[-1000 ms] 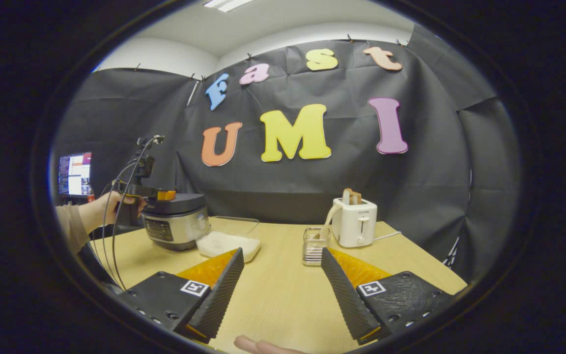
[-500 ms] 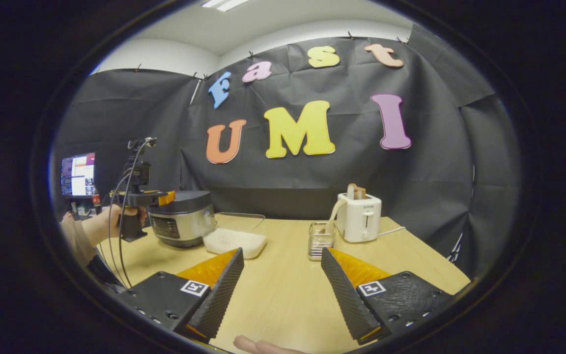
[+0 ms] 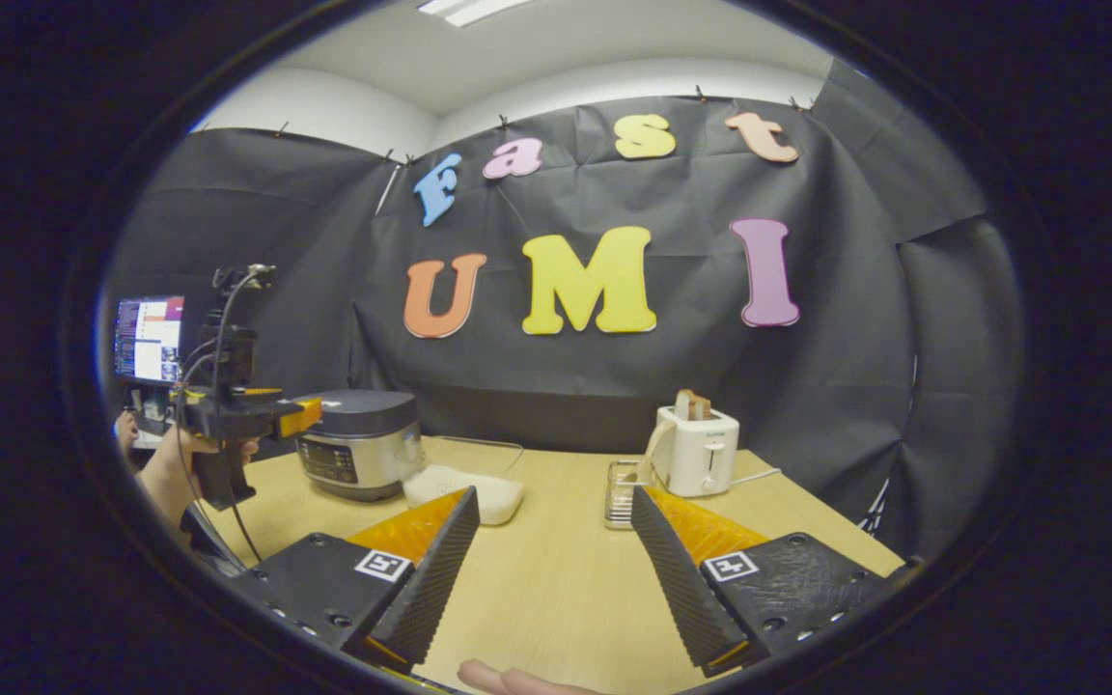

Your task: Close the left gripper, press the button to open the rice cooker; take a wooden spoon from the chopstick holder with the right hand, scoop a spoonful of rice and pour it into the rice cooker, then put the wooden spoon back into the chopstick holder.

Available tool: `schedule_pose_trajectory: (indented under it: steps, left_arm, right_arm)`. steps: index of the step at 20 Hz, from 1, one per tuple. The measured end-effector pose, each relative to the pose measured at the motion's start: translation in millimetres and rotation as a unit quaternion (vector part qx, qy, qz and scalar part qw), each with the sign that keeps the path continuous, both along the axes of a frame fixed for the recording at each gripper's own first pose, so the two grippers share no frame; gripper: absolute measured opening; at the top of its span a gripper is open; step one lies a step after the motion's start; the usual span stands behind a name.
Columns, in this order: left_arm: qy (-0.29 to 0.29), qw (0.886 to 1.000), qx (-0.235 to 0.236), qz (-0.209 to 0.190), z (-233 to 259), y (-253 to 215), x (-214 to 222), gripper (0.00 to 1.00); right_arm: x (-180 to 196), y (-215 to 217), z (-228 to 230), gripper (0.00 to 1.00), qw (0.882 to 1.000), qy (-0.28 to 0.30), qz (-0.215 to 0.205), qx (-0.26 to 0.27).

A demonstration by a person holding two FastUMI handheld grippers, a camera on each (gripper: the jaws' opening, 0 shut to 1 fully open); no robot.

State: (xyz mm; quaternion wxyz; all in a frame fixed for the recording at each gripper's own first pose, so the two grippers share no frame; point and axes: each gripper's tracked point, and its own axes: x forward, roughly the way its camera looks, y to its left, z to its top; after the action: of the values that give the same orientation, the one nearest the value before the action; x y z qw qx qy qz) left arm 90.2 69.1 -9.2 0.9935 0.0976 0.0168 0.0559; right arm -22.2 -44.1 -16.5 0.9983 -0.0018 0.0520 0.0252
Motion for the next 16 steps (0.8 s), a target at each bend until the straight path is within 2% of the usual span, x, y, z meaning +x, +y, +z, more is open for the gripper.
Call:
schedule_pose_trajectory:
  steps: [1,2,3,4,7,10,13,16]
  left_arm:
    - [0.005,1.000,0.003,-0.002,-2,-2,-15,0.99]
    - [0.014,1.000,-0.005,-0.005,-6,-3,-27,0.94]
    - [0.032,0.999,-0.021,-0.014,-12,-10,-41,0.99]
    - [0.040,0.998,-0.039,-0.030,-15,-20,-55,0.99]
    - [0.051,0.997,-0.039,-0.042,-21,-30,-88,1.00]
    - [0.046,0.997,-0.052,-0.045,-24,-42,-108,0.99]
    - [0.047,0.994,-0.056,-0.079,-25,-66,-115,0.99]
    - [0.052,0.995,-0.050,-0.073,-33,-67,-117,0.99]
  right_arm:
    - [2,1,0,0.94,1.000,0.003,-0.009,0.001]
    - [3,3,0,0.94,1.000,0.009,-0.017,0.000]
    - [3,9,1,0.94,1.000,0.013,-0.017,-0.001]
    - [2,14,3,0.94,1.000,0.015,-0.015,-0.002]
    - [1,19,10,0.94,0.999,0.005,-0.027,-0.018]
    - [-5,25,7,0.94,0.999,-0.006,-0.032,-0.024]
    - [-2,22,-9,0.94,0.999,0.013,-0.034,-0.020]
    - [-2,19,-16,0.94,0.999,0.024,-0.034,-0.027]
